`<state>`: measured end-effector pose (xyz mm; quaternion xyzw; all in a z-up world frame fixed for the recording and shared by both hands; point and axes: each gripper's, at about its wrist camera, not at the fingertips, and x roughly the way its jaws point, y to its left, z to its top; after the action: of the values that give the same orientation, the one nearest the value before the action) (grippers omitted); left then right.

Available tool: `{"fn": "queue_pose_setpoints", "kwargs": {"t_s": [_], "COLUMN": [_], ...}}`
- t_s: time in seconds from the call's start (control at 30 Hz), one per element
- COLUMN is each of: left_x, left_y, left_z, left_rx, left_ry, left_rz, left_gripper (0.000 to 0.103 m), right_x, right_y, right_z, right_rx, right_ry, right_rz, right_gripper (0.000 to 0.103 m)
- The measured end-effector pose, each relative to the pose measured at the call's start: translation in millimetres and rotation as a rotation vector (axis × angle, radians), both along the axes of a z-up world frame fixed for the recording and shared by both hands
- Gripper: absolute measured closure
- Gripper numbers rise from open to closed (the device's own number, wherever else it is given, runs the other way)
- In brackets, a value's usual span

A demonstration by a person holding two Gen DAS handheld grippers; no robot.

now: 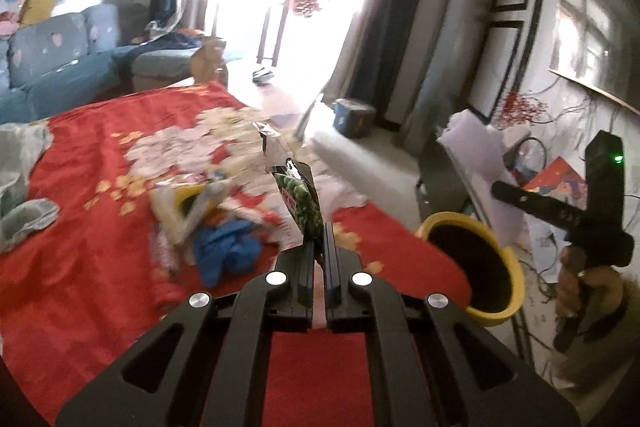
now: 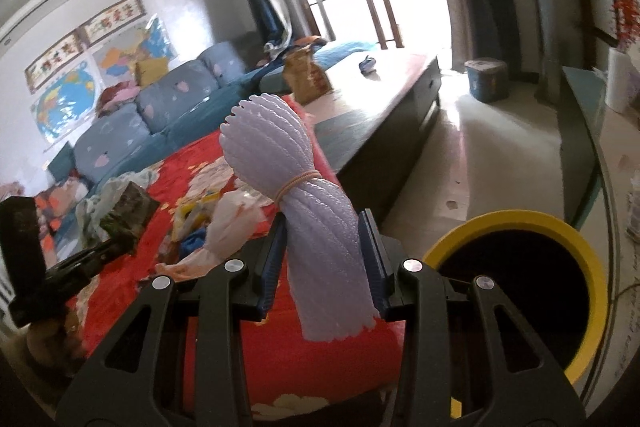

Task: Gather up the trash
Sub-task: 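Carry the foam net and green wrapper to the bin and release both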

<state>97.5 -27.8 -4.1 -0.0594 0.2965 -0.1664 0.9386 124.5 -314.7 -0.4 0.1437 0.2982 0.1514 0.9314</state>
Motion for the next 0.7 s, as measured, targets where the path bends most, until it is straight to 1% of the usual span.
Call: {"fn": "queue_pose_setpoints", "kwargs": {"t_s": [0.33, 0.7], "left_x": [12, 20], "left_y": [-58, -118], "left_z": [8, -11], "left_rx": [-0.015, 0.011], "left_ry": [-0.02, 0.014], "left_rz": [-0.137, -0.269], "left_gripper": [0.099, 0.099], "right_x": [-2, -5], "right_y": [-41, -84], "right_z": [-11, -30], "right_rx": [0.016, 0.053], "right_ry": [0.034, 0.086], "right_rz": [-0.14, -0.277], "right_gripper": [0.073, 0.073]}}
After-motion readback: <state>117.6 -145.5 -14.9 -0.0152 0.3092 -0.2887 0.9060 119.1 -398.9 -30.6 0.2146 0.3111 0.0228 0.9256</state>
